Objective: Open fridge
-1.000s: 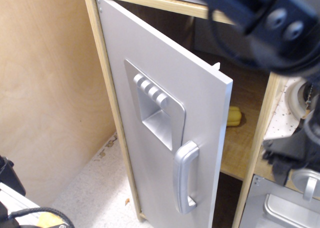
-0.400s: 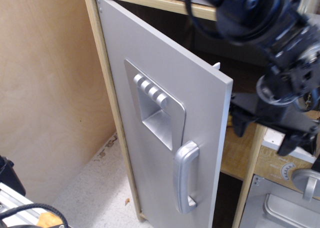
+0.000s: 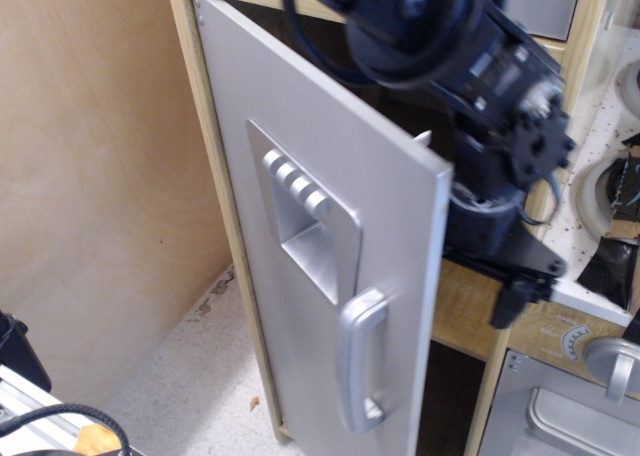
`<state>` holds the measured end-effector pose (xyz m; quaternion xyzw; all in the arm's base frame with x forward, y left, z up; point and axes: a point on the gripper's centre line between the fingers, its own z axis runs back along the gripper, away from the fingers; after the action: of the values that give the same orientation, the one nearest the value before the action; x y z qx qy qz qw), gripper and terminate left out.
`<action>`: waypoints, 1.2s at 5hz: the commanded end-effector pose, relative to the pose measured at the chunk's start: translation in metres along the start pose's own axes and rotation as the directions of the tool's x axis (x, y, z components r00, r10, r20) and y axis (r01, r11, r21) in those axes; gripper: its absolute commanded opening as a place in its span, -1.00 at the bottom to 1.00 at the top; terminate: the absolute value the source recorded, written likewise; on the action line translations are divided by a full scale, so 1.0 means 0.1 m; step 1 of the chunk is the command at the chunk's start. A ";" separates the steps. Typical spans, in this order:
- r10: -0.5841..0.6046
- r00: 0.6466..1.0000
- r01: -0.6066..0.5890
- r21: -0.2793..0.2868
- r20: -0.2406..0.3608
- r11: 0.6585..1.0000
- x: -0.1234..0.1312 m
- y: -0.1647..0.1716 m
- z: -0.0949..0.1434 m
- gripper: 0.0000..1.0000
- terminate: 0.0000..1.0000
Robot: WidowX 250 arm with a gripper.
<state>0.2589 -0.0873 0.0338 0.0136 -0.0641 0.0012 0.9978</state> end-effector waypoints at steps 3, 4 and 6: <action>-0.047 0.998 0.054 0.190 -0.042 0.980 0.10 0.58 0.46 1.00 -1.00; -0.046 0.998 0.055 0.185 -0.048 0.981 0.12 0.85 0.46 1.00 -1.00; 0.039 0.999 -0.032 0.173 -0.035 0.984 -0.13 1.16 0.45 1.00 -1.00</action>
<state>0.2374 0.0366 0.0632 0.0974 -0.0240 0.0242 0.9947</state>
